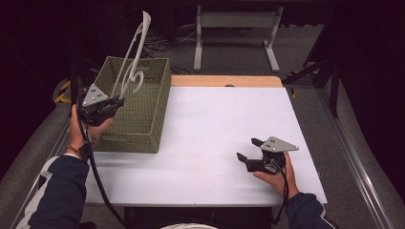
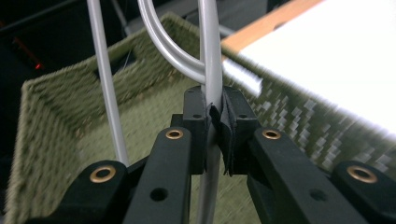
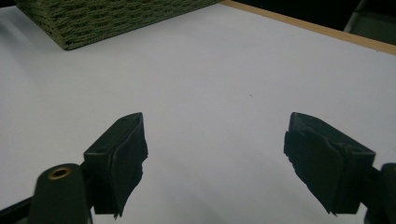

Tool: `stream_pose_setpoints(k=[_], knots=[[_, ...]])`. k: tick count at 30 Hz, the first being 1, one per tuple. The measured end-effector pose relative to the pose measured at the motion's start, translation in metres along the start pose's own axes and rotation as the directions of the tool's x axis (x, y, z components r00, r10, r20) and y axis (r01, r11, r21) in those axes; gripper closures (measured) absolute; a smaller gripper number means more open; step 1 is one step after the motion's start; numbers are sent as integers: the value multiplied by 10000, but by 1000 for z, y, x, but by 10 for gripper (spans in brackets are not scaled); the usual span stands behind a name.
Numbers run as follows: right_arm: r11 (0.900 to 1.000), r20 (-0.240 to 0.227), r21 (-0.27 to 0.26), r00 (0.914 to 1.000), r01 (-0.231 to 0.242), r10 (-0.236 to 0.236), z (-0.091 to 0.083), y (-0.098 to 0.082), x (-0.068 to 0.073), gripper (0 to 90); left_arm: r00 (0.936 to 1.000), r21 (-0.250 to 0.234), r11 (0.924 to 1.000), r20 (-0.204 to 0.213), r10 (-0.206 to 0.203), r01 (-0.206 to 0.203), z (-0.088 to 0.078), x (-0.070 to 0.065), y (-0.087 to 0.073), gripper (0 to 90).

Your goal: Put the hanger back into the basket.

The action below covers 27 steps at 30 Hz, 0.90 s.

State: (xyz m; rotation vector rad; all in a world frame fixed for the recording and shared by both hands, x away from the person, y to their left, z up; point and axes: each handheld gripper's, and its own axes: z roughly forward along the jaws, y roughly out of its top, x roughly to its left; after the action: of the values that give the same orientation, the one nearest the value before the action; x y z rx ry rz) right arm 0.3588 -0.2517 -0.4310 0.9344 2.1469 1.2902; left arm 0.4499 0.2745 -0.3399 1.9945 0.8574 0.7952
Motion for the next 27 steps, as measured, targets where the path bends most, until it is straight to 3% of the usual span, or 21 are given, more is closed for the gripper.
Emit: stream_pose_setpoints(k=[5, 10, 14, 17, 24, 27], knots=[[10000, -35, 65, 10000, -12, 12, 1, -1, 0, 206, 9997, 521, 9984, -140, -189, 196, 3, 9, -14, 819], [9998, -76, 203, 10000, 2, 0, 3, -1, 1, 206, 9994, 1050, 9945, -334, 21, 15, 6, 11, -20, 816], [9995, -133, 305, 9999, 13, -9, 4, -2, 1, 208, 9986, 1751, 9845, -513, 126, -34, 12, 9, -18, 814], [9992, -170, 387, 9998, 83, -77, 5, -2, 1, 210, 9967, 1978, 9800, -737, 350, -198, 15, 8, -17, 805], [9988, -233, 497, 9997, 20, -9, 6, -3, 0, 210, 9987, 1703, 9848, -439, -275, 346, 12, 10, -20, 682], [9987, -261, 503, 9997, 54, -41, 6, -2, 1, 210, 9990, 1534, 9875, -312, -321, 365, 10, 9, -22, 684]])
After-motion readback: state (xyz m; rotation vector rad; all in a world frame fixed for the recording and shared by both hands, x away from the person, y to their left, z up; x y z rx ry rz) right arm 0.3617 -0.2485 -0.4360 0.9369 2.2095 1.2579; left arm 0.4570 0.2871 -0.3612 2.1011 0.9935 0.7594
